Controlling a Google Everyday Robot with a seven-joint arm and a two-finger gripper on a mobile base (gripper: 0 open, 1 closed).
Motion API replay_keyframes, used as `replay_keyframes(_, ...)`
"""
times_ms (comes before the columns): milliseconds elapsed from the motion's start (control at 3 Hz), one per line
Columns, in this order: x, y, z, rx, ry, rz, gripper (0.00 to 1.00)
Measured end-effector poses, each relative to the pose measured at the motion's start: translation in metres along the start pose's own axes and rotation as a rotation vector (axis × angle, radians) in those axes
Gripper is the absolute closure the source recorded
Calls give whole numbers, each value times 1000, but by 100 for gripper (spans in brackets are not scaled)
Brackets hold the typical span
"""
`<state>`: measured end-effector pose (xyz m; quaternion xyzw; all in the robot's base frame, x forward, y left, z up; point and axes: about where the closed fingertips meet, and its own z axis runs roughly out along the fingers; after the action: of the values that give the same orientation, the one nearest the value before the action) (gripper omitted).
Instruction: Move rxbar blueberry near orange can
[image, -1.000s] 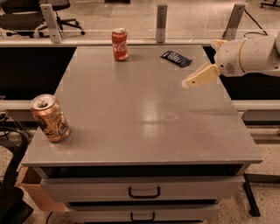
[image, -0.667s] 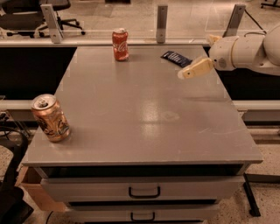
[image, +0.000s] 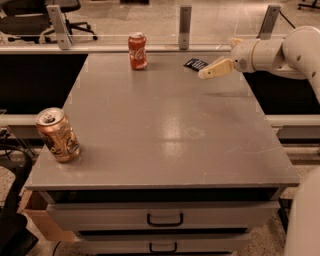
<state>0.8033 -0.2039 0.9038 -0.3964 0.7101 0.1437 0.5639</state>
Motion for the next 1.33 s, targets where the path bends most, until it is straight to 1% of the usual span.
replay_keyframes(333,1,-11,22,21,-7,65,0)
replay_keyframes(667,8,-15,46,35,-12,118,0)
replay_keyframes(1333,25,-9,90,29,-30,189,0)
